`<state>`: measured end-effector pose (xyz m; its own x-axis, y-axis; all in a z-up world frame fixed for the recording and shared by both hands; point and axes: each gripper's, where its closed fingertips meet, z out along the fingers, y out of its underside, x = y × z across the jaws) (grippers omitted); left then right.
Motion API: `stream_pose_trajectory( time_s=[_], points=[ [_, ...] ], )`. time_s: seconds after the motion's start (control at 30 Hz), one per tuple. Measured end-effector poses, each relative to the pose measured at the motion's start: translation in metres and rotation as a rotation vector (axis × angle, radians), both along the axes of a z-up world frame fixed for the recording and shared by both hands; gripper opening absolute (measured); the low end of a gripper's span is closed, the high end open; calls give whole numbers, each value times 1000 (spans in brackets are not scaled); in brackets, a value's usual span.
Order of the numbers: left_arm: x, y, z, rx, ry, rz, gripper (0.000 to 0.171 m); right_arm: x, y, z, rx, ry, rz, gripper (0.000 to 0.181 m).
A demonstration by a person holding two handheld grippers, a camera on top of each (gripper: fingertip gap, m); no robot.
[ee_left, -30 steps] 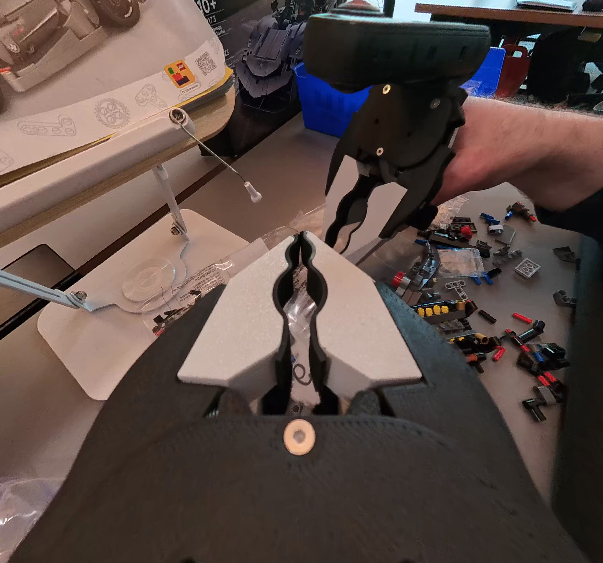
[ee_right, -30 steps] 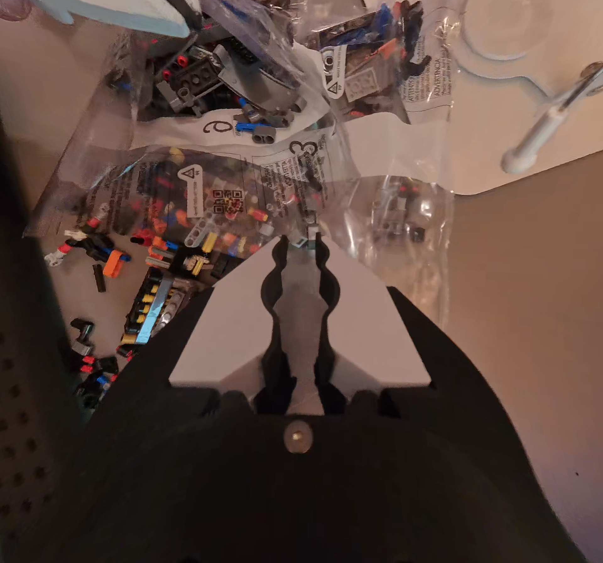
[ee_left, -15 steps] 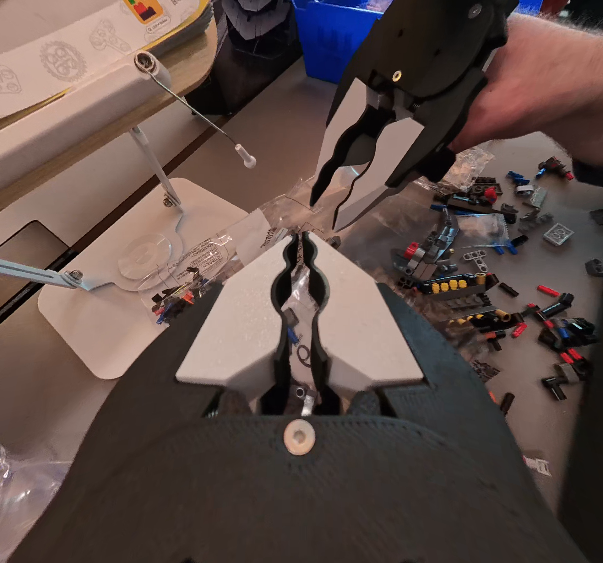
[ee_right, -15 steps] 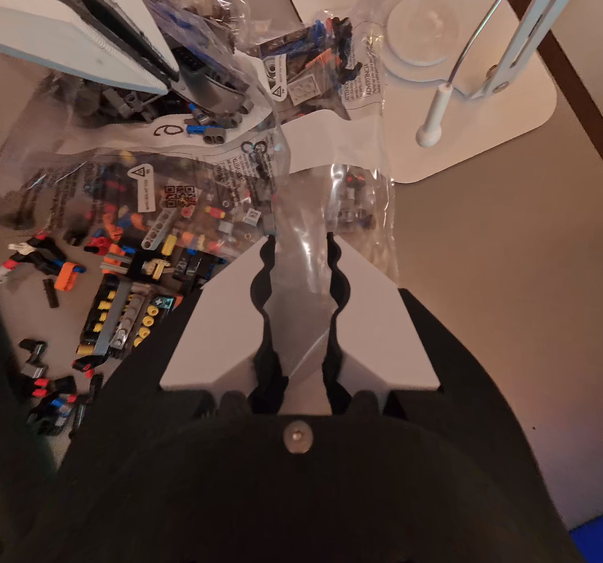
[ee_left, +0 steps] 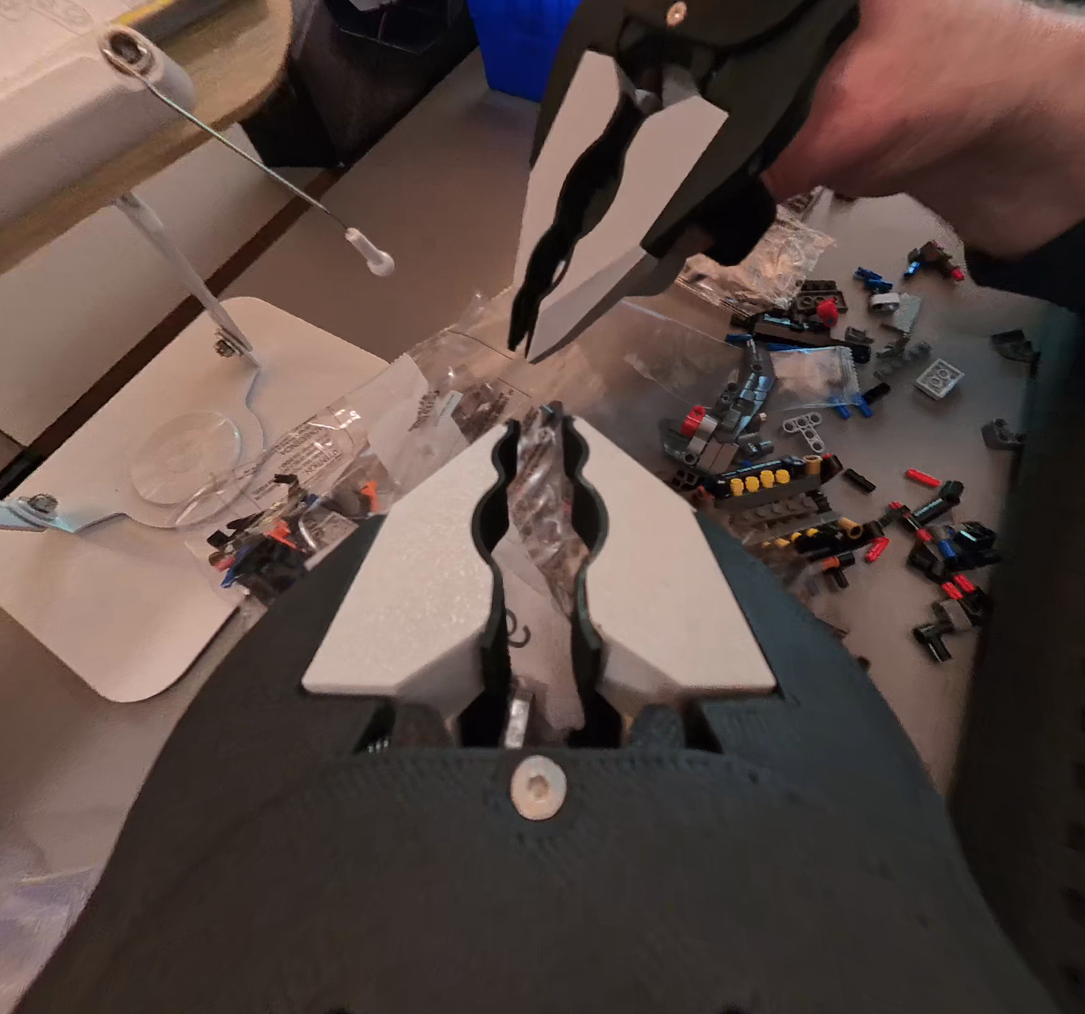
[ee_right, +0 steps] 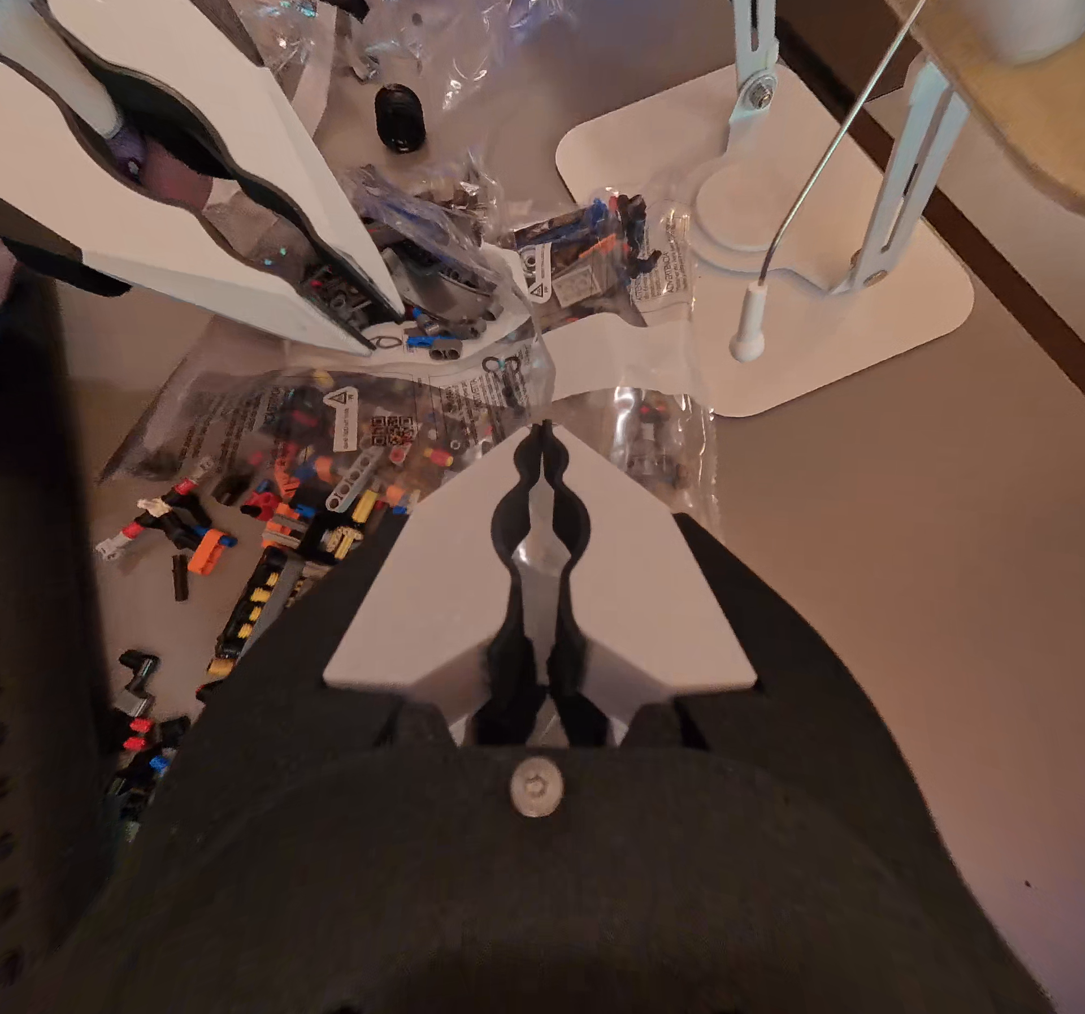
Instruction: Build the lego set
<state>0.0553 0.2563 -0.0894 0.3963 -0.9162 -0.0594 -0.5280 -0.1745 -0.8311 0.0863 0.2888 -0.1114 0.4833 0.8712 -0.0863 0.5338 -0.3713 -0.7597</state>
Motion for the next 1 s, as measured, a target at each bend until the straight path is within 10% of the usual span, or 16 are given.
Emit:
stream_pose_trajectory(
  time_s=[0.17,0.47,1.0],
  points=[
    [7,-11,-24,-75,97,-42,33,-3,-5,-23,-109,-30,18,26],
    [4,-11,-34,-142,130,-11,60,-31,-11,-6,-42,57,67,0],
    [-21,11,-23,-82,122,116,50,-32,-8,16,53,133,63,0]
  ],
)
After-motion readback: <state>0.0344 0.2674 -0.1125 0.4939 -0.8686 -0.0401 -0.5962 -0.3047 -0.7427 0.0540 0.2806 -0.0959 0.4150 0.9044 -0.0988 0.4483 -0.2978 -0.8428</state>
